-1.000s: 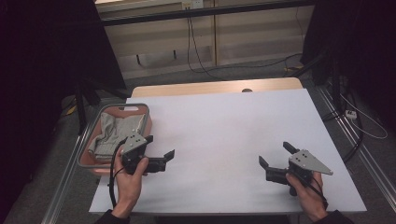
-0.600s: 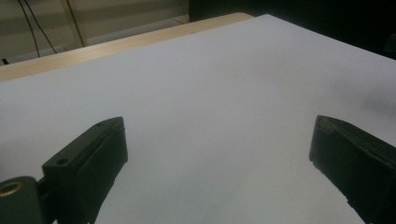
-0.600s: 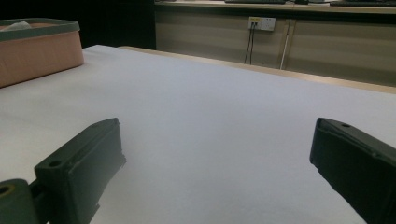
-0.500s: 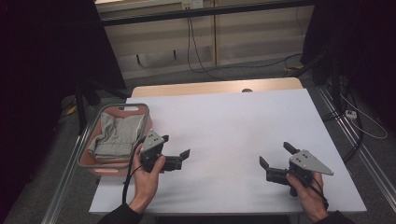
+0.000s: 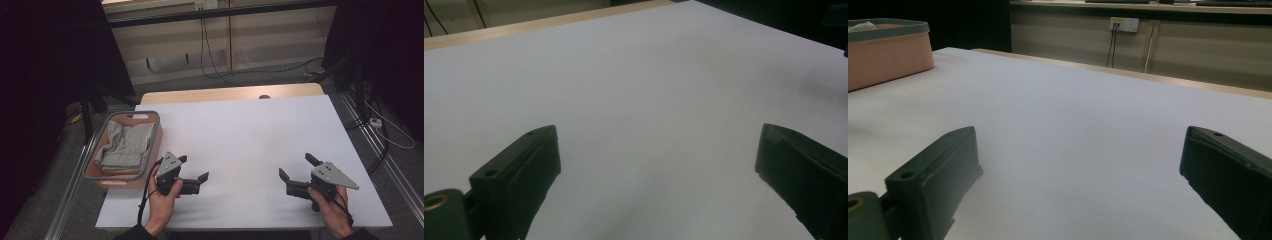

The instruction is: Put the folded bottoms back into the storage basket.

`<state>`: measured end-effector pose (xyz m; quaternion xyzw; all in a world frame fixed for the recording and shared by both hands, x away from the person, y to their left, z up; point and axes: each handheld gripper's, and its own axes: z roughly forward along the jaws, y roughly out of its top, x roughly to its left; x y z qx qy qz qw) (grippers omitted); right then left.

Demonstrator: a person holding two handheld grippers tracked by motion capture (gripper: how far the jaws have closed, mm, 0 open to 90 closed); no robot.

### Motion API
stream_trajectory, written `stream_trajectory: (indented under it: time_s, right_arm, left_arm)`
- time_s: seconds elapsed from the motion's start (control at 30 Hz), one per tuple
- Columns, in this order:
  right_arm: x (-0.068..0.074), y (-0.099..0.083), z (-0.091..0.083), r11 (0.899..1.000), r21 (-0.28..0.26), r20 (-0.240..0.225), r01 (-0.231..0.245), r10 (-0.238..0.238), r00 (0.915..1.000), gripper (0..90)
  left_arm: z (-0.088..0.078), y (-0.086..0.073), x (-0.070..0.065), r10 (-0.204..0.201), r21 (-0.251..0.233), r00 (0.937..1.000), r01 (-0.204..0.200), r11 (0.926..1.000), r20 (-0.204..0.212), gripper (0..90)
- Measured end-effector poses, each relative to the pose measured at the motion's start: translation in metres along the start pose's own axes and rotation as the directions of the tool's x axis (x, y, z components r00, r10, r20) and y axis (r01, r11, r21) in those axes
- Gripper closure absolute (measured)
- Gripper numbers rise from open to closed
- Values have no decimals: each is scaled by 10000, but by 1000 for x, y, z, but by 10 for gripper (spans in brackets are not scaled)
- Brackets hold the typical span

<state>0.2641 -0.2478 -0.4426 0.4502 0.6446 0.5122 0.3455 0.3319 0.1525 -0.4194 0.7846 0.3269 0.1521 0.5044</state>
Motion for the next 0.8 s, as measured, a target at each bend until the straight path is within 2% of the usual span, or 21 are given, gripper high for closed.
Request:
stream_trajectory:
  time_s: [0.07, 0.27, 0.33, 0.47, 0.6, 0.8]
  right_arm:
    - [0, 0, 0, 10000, 4, -6, 5, -5, 10000, 25]
    - [0, 0, -2, 10000, -12, 104, 5, -5, 9999, 26]
    - [0, 0, -3, 10000, -9, 92, 0, 0, 10000, 26]
    - [0, -1, -3, 10000, 31, 70, -8, 8, 10000, 26]
    - [0, -1, -3, 10000, 58, 26, 34, -35, 10000, 26]
    - [0, 0, -2, 10000, 91, -59, 6, -6, 10000, 30]
  left_arm:
    - [-1, -3, 1, 22, 123, 10000, -22, 9999, -11, 45]
    - [-5, -11, 3, -280, 367, 9996, 281, 9989, -24, 45]
    - [-6, -14, 3, -263, 313, 9996, 261, 9992, 41, 45]
    - [-8, -21, 2, -205, 305, 9997, 208, 9993, -105, 45]
    - [-12, -20, 5, -385, -113, 9986, 381, 9992, -365, 45]
    - [-10, -20, 6, -356, 12, 9986, 356, 9994, -386, 45]
